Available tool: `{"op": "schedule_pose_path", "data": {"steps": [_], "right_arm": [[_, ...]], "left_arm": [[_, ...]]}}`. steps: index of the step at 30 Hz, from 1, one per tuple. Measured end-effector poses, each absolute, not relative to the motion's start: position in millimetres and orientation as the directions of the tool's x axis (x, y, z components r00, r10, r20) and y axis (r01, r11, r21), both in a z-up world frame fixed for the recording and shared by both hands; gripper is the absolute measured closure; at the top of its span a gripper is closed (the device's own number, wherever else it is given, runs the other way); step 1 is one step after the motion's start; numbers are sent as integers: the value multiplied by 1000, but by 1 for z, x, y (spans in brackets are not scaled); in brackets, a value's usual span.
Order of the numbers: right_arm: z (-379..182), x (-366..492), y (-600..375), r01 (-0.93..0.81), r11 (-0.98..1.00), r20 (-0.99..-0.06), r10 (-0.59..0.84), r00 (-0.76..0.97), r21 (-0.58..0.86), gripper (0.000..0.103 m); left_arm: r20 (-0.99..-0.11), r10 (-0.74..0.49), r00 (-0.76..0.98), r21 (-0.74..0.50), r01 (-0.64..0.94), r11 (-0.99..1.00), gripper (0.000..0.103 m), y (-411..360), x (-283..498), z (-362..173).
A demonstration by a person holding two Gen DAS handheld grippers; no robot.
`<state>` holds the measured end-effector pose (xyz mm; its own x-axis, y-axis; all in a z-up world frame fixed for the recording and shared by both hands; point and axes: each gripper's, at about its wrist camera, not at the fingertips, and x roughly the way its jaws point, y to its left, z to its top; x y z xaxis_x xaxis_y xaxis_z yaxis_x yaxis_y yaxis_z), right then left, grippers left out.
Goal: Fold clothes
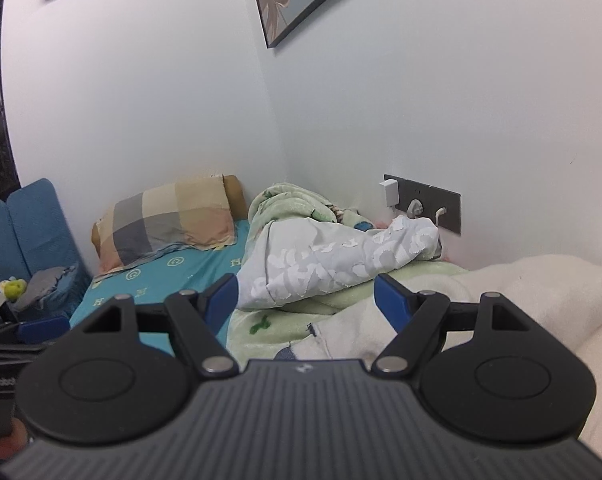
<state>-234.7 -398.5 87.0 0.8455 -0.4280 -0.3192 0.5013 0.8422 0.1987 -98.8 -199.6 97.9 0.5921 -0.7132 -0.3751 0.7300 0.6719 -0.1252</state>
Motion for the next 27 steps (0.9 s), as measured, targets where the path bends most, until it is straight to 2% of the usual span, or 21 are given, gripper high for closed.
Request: {"op": "schedule_pose_path", "data": {"steps": [9, 27], "right_arm": [[74, -236, -377, 544, 832, -331, -486, 809, 109, 26], [86, -246, -358, 561, 827, -290, -526, 799, 47, 26]], "left_arm": [[-362, -691, 626, -100, 710, 697, 0, -183, -103, 90], [-362, -670, 648, -101, 687, 720, 0, -178, -106, 95]]}}
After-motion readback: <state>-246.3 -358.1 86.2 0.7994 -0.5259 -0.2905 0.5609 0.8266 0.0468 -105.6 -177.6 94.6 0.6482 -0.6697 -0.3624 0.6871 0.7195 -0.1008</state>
